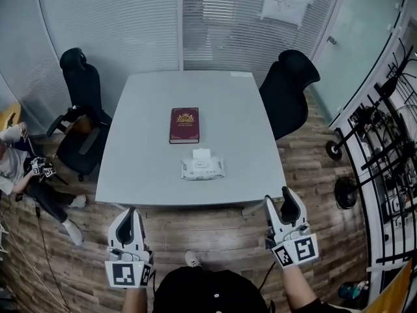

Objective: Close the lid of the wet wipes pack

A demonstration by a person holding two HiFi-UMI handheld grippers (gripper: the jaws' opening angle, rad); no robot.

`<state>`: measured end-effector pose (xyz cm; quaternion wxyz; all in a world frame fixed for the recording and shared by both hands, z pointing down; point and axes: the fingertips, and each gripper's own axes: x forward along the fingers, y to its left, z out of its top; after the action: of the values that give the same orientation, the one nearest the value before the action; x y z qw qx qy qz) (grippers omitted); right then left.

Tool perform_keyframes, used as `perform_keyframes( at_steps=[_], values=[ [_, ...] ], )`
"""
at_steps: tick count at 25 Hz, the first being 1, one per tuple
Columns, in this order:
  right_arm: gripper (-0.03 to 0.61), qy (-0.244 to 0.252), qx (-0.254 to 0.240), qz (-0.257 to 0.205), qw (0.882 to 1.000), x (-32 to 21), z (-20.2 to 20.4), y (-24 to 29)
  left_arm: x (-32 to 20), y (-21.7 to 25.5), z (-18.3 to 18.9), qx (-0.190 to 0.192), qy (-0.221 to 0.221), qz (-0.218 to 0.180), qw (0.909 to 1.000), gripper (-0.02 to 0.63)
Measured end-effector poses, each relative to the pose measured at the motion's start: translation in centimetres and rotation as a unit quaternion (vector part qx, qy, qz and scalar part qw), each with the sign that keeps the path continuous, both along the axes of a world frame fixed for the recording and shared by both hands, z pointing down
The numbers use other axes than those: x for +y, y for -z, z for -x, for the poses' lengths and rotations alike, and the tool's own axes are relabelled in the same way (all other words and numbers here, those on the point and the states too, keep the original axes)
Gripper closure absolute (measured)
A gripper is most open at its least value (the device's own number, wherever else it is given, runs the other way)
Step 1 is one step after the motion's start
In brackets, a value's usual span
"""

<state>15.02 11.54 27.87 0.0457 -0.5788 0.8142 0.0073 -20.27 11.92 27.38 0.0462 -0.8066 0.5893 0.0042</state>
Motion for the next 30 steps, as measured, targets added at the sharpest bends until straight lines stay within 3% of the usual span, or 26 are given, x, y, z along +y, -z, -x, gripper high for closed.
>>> perform_keyframes(
  at_steps=[13,30],
  values=[
    [0.347,-0.011,-0.001,0.018,1.0,-2.7,2.6,-0.9,-4.2,-1.4,2.0,0.004,-0.026,0.013,0.9996,0.598],
    [0.348,0.013,0.001,0.033,0.999,-10.4,0.7,-2.6,-10.6,-2.6,-1.7,-0.019,-0.038,0.026,0.9988,0.598]
  ],
)
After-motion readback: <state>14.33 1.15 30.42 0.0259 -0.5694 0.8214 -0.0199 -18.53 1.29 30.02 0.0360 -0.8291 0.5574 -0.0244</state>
